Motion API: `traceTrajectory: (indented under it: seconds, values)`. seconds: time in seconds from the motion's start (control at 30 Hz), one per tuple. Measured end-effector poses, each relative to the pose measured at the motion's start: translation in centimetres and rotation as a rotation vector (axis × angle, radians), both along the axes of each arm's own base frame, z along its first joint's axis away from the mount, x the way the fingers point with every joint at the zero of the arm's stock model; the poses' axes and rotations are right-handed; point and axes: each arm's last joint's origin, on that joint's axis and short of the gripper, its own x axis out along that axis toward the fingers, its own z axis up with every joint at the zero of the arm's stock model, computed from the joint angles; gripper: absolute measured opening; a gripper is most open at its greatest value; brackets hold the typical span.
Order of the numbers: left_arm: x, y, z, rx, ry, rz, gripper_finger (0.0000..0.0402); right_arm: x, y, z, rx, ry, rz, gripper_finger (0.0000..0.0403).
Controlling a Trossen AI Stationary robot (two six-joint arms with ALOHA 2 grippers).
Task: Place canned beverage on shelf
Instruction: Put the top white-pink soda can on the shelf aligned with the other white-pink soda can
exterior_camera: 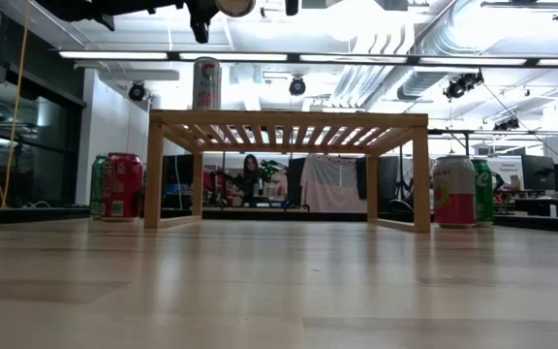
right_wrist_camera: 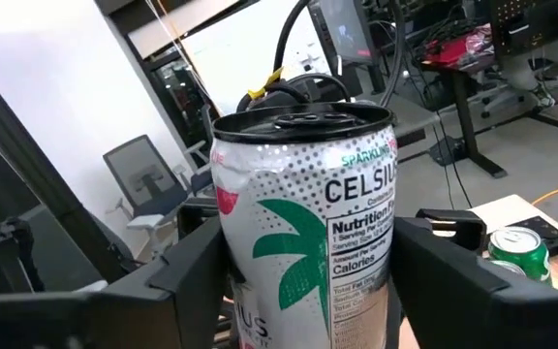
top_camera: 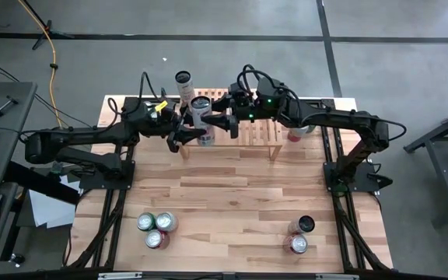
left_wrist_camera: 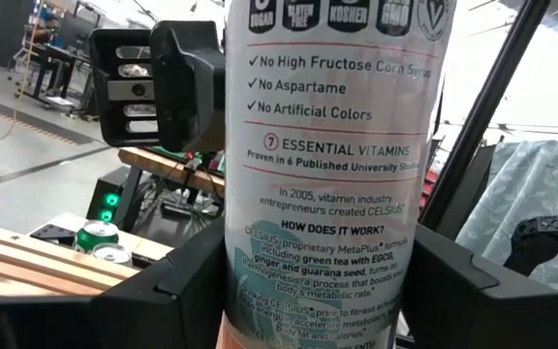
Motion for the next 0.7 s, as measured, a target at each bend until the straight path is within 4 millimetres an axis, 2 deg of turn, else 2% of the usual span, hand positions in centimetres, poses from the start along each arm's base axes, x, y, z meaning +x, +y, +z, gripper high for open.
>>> traceTrajectory:
  seconds: [0.33, 0.37, 0.5, 0.57, 0.7]
  values:
    - [-0.2, 0.3, 0.1, -0.019, 0.004, -0.01, 0.0223, -0.1, 0.0, 0.0, -0.004, 0.013, 0.0, 0.0235]
    - [-0.3, 0.4, 0.1, -0.018, 0.006, -0.014, 0.0231, -0.3, 0.0, 0.0, -0.012, 0.021, -0.003, 0.0235]
    - [-1.4, 1.0, 0.2, -0.059, 0.057, -0.003, 0.0319, -1.2, -0.3, 0.4, -0.061, 0.05, -0.021, 0.0234]
    - [-2.5, 1.4, 0.5, -0.076, 0.09, 0.039, 0.0351, -2.2, -0.6, 1.1, -0.087, 0.052, -0.031, 0.0234]
    - [-4.5, 1.6, 1.7, -0.046, 0.154, 0.096, 0.0366, -2.7, -0.9, 1.4, -0.11, 0.066, -0.063, 0.0234]
